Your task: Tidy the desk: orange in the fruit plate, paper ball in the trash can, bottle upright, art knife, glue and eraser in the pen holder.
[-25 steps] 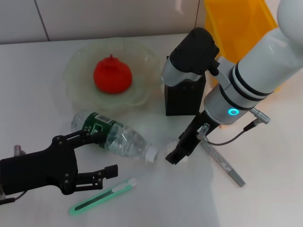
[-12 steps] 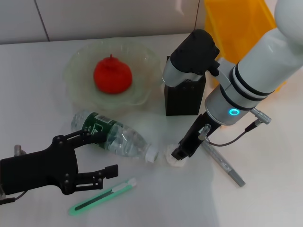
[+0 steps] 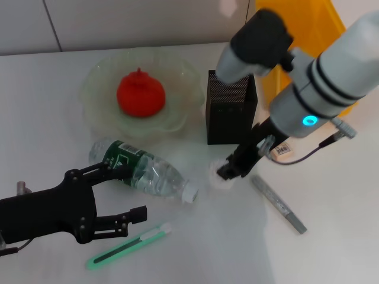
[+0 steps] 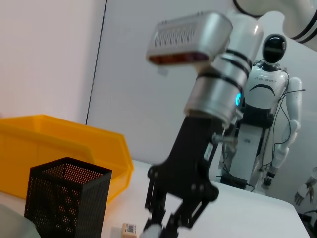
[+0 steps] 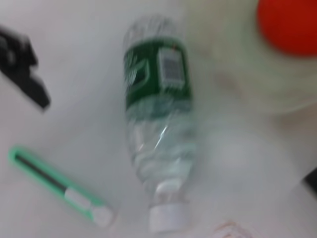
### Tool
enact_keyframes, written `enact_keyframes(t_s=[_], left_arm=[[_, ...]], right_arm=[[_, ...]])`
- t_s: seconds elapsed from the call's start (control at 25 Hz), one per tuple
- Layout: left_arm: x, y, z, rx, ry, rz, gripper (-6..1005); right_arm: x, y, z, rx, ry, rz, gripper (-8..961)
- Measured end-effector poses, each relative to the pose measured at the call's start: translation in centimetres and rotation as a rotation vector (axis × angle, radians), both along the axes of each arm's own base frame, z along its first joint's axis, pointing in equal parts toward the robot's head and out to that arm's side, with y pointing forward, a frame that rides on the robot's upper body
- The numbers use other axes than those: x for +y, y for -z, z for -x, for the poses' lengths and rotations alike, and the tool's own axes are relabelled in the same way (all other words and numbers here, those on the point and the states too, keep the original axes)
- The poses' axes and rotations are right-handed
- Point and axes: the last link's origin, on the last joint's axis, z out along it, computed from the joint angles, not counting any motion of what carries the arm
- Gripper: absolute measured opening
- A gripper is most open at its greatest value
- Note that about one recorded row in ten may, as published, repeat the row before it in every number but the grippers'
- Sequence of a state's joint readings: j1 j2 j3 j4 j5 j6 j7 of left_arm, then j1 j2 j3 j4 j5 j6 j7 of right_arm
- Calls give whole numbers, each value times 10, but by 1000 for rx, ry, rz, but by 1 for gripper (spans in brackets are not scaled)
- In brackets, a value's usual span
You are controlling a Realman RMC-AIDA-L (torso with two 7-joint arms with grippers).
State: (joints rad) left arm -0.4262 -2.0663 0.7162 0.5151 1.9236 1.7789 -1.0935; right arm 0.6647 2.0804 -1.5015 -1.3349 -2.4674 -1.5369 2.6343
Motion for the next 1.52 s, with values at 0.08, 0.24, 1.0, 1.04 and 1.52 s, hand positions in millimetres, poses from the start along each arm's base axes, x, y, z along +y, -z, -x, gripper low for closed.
enact_keyframes(t_s=[0.08, 0.24, 1.0, 1.04, 1.52], left_arm=[[0, 0, 0, 0, 0, 0, 875], [1, 0, 0, -1, 2, -2, 875], [6, -1, -6, -6, 18, -1, 875], [6, -1, -6, -6, 19, -2, 875], [6, 0, -7, -10, 23, -2, 875]], right_arm=[[1, -9, 2, 19, 1, -24, 232], [5, -49, 6, 85, 5, -142, 230], [53, -155, -62, -4, 75, -717, 224], [53, -155, -62, -4, 75, -717, 224], [81, -127, -86, -27, 75, -725, 280]])
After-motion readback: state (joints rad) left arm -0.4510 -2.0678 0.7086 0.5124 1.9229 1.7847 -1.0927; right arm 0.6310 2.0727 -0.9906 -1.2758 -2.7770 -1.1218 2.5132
